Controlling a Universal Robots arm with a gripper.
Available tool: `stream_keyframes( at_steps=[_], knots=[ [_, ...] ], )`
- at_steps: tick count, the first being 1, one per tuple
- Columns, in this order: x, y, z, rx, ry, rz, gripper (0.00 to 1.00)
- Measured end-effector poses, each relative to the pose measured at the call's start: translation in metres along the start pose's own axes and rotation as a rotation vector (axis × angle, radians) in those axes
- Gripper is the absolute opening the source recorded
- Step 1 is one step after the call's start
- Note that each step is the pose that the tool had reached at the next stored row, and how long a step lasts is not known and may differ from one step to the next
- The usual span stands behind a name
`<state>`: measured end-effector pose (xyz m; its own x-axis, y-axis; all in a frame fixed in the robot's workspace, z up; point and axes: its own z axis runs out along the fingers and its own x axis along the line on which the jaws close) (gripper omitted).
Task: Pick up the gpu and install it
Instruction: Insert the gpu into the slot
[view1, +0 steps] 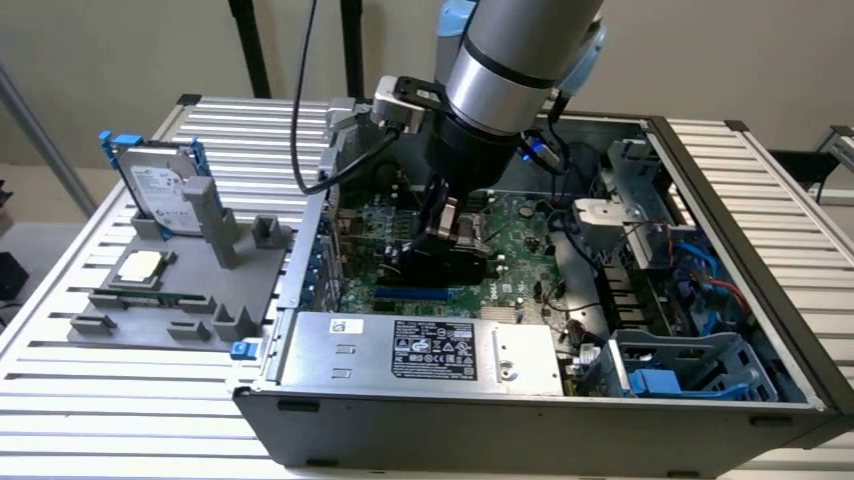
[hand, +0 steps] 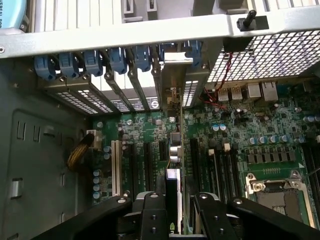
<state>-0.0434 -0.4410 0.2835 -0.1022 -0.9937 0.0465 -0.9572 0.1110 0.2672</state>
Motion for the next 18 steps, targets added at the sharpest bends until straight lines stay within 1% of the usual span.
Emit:
stream_keyframes(
  at_steps=[5, 8, 11, 15, 16, 18],
  knots=[
    [0.0, -0.0004, 0.0012, -0.0002, -0.0006, 0.0, 0.26],
    [0.0, -0.0011, 0.0035, -0.0029, -0.0004, 0.001, 0.26],
    [0.0, -0.0019, 0.0067, -0.0119, 0.0004, 0.002, 0.26],
    [-0.001, -0.0027, 0.0097, -0.0258, 0.0019, 0.002, 0.26],
    [-0.001, -0.0029, 0.0104, -0.0283, 0.0022, 0.002, 0.26],
    [-0.001, -0.0032, 0.0111, -0.0301, 0.0024, 0.002, 0.26]
  ],
)
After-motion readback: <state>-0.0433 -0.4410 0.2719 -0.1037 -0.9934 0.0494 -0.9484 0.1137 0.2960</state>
